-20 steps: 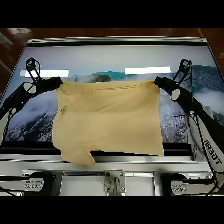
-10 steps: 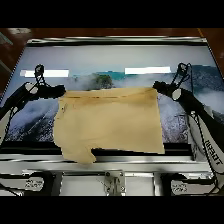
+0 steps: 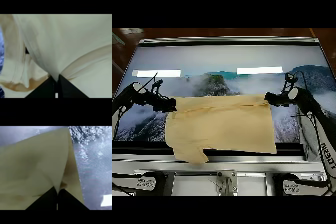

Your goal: Fold the shirts.

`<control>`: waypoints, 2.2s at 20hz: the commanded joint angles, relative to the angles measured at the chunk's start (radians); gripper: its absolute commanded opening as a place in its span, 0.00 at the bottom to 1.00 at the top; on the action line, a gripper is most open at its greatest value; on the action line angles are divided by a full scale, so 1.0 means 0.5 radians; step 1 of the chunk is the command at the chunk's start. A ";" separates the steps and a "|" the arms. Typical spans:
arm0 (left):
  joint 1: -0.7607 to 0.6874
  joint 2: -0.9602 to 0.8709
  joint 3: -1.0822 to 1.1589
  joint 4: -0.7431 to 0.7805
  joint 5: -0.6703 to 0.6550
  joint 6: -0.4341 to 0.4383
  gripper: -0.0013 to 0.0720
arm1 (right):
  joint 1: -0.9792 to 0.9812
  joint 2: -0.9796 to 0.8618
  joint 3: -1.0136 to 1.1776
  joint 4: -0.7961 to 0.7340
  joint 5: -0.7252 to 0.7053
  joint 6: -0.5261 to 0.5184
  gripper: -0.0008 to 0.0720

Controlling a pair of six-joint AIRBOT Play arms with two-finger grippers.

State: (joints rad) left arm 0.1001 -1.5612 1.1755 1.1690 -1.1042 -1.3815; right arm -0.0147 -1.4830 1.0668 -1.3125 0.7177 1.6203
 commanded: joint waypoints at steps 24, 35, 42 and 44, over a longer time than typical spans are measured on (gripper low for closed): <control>0.420 0.588 -0.614 -0.075 -0.539 0.046 0.93 | -0.671 0.626 -0.244 -0.390 1.236 -0.356 0.77; 0.705 0.880 -1.488 -0.382 -0.410 0.474 0.91 | -0.786 0.711 -0.534 0.153 1.022 -0.506 0.77; 0.704 0.866 -1.538 -0.415 -0.265 0.523 0.91 | -0.786 0.711 -0.534 0.233 1.011 -0.468 0.77; 0.704 0.866 -1.563 -0.471 -0.188 0.547 0.90 | -0.786 0.711 -0.534 0.276 1.011 -0.459 0.77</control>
State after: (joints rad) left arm 0.4511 -1.1275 0.4076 0.9630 -1.2472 -1.1282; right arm -0.4068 -1.1282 0.8005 -1.2091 1.2263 1.3804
